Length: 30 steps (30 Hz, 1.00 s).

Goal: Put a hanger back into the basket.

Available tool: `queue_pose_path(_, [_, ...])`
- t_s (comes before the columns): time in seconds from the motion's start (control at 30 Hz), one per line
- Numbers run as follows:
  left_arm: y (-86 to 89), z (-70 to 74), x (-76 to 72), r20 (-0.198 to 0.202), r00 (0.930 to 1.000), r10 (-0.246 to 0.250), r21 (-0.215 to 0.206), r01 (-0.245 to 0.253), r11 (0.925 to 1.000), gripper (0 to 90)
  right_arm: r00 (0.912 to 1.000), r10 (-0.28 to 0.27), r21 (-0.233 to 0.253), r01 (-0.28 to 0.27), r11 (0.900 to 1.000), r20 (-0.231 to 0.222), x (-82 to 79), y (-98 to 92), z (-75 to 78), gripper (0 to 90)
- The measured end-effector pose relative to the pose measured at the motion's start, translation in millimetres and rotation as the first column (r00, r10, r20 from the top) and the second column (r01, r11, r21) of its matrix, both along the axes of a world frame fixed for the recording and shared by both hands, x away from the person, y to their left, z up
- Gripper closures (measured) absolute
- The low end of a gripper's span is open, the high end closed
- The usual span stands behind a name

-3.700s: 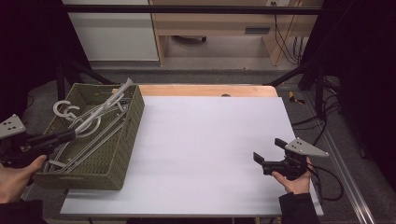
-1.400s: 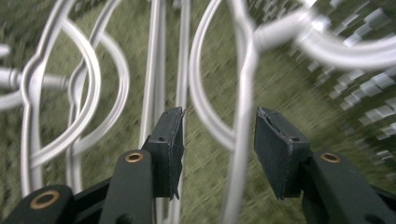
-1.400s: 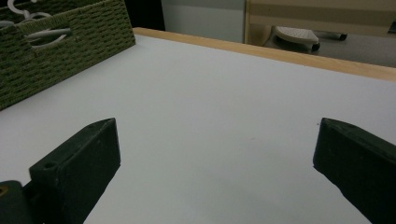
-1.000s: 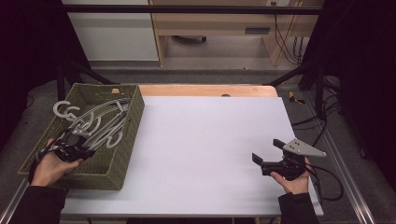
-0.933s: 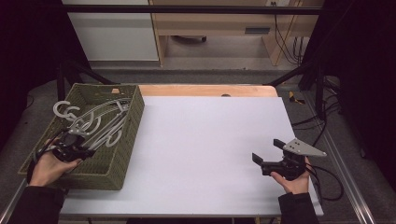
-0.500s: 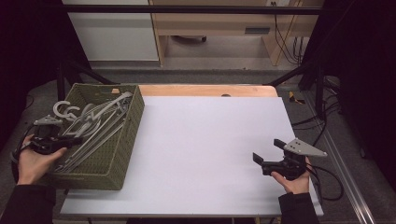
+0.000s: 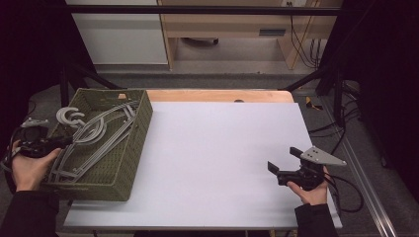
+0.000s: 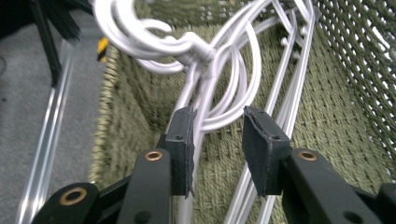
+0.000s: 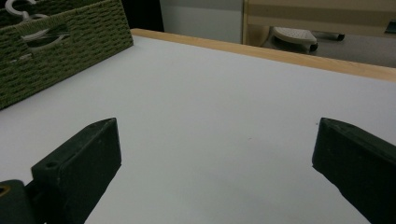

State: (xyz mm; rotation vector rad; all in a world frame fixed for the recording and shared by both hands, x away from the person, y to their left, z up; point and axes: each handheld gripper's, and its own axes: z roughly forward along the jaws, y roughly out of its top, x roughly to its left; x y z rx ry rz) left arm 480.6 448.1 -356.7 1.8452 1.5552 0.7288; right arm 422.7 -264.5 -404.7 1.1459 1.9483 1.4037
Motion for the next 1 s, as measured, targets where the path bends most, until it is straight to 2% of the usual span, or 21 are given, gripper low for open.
queue_pose_path(0.07, [-2.3, 4.7, -10.2, 0.076, 0.9969, -0.024, -0.038, 0.027, 0.9989, 59.4, 1.0, -0.004, 0.006, 0.004, 1.0, -0.001, -0.4, 0.5, 0.3, 1.5])
queue_pose_path(0.1, [-2.3, 4.7, -10.2, 0.076, 0.9969, -0.024, -0.038, 0.027, 0.9989, 57.4, 1.0, -0.004, 0.006, 0.004, 1.0, -0.001, -0.4, 0.5, 0.3, 1.5])
queue_pose_path(0.13, [-7.6, 9.2, -20.2, 0.144, 0.9879, -0.058, -0.069, 0.068, 0.9953, 54.7, 1.0, -0.005, 0.008, 0.005, 1.0, 0.0, -0.7, 0.3, 0.6, 1.5])
queue_pose_path(0.17, [-7.6, 9.2, -20.2, 0.144, 0.9879, -0.058, -0.069, 0.068, 0.9953, 52.0, 1.0, -0.005, 0.008, 0.005, 1.0, 0.0, -0.7, 0.3, 0.6, 1.5])
queue_pose_path(0.2, [-14.7, 12.2, -28.6, 0.203, 0.9763, -0.076, -0.093, 0.097, 0.9909, 49.2, 1.0, -0.002, 0.012, 0.002, 1.0, 0.007, -1.0, -0.3, 1.1, 1.4])
queue_pose_path(0.27, [-19.0, 13.8, -32.7, 0.221, 0.9708, -0.093, -0.108, 0.12, 0.9869, 42.2, 0.9999, -0.003, 0.017, 0.003, 1.0, 0.01, -1.5, -0.9, 1.6, 1.2])
queue_pose_path(0.3, [-26.9, 16.2, -39.5, 0.26, 0.9579, -0.121, -0.123, 0.157, 0.9799, 39.3, 0.9999, -0.003, 0.019, 0.003, 1.0, 0.011, -1.6, -1.1, 1.8, 1.0])
queue_pose_path(0.33, [-26.9, 16.2, -39.5, 0.26, 0.9579, -0.121, -0.123, 0.157, 0.9799, 36.5, 0.9999, -0.003, 0.018, 0.002, 1.0, 0.014, -1.8, -1.6, 2.0, 0.8])
queue_pose_path(0.37, [-37.7, 17.9, -46.5, 0.297, 0.9428, -0.151, -0.138, 0.199, 0.9702, 33.4, 0.9998, -0.002, 0.02, 0.001, 1.0, 0.018, -2.0, -1.9, 2.2, 0.7])
queue_pose_path(0.4, [-37.7, 17.9, -46.5, 0.297, 0.9428, -0.151, -0.138, 0.199, 0.9702, 30.4, 0.9998, -0.003, 0.018, 0.002, 1.0, 0.022, -1.8, -2.3, 2.3, 0.5])
queue_pose_path(0.43, [-43.7, 18.5, -49.7, 0.313, 0.935, -0.168, -0.136, 0.219, 0.9663, 30.4, 0.9998, -0.003, 0.018, 0.002, 1.0, 0.022, -1.8, -2.3, 2.3, 0.5])
queue_pose_path(0.5, [-63.9, 17.2, -58.5, 0.357, 0.9112, -0.206, -0.143, 0.271, 0.9518, 24.7, 0.9997, -0.008, 0.021, 0.007, 1.0, 0.024, -2.7, -2.7, 3.1, 0.5])
queue_pose_path(0.57, [-70.8, 15.9, -60.5, 0.361, 0.9056, -0.222, -0.148, 0.291, 0.9453, 22.8, 0.9997, -0.008, 0.02, 0.007, 1.0, 0.025, -2.8, -2.9, 3.3, 0.5])
queue_pose_path(0.6, [-86.7, 11.3, -64.5, 0.387, 0.8882, -0.249, -0.144, 0.324, 0.9351, 18.6, 0.9995, -0.005, 0.017, 0.004, 1.0, 0.031, -2.9, -3.3, 3.8, 0.4])
queue_pose_path(0.63, [-93.5, 9.1, -66.1, 0.395, 0.8799, -0.264, -0.138, 0.341, 0.9299, 17.5, 0.9996, -0.004, 0.02, 0.003, 1.0, 0.027, -3.6, -3.0, 4.2, 0.4])
queue_pose_path(0.7, [-98.5, 7.3, -67.1, 0.398, 0.8754, -0.274, -0.137, 0.352, 0.9259, 15.6, 0.9994, -0.004, 0.018, 0.003, 1.0, 0.033, -3.6, -3.3, 4.5, 0.4])
queue_pose_path(0.77, [-117.4, -0.5, -70.1, 0.394, 0.8587, -0.327, -0.142, 0.409, 0.9016, 15.5, 0.9992, -0.002, 0.018, 0.001, 1.0, 0.039, -4.3, -4.2, 5.3, 0.4])
queue_pose_path(0.8, [-123.3, -2.7, -70.4, 0.392, 0.8551, -0.339, -0.152, 0.424, 0.893, 15.5, 0.9993, 0.0, 0.021, 0.0, 1.0, 0.037, -4.6, -4.3, 5.5, 0.4])
queue_pose_path(0.9, [-132.2, -5.5, -70.2, 0.375, 0.8489, -0.373, -0.135, 0.448, 0.8839, 15.5, 0.9991, 0.004, 0.019, -0.005, 1.0, 0.041, -4.9, -4.4, 5.5, 0.4])
queue_pose_path(0.93, [-143.6, -10.5, -70.6, 0.372, 0.8373, -0.401, -0.12, 0.471, 0.8737, 15.3, 0.9989, 0.009, 0.018, -0.01, 1.0, 0.045, -5.1, -4.4, 5.4, 0.4])
queue_pose_path(1.0, [-147.4, -12.4, -70.3, 0.366, 0.8348, -0.411, -0.108, 0.477, 0.8723, 15.0, 0.999, 0.012, 0.019, -0.013, 1.0, 0.043, -5.4, -3.9, 5.3, 0.4])
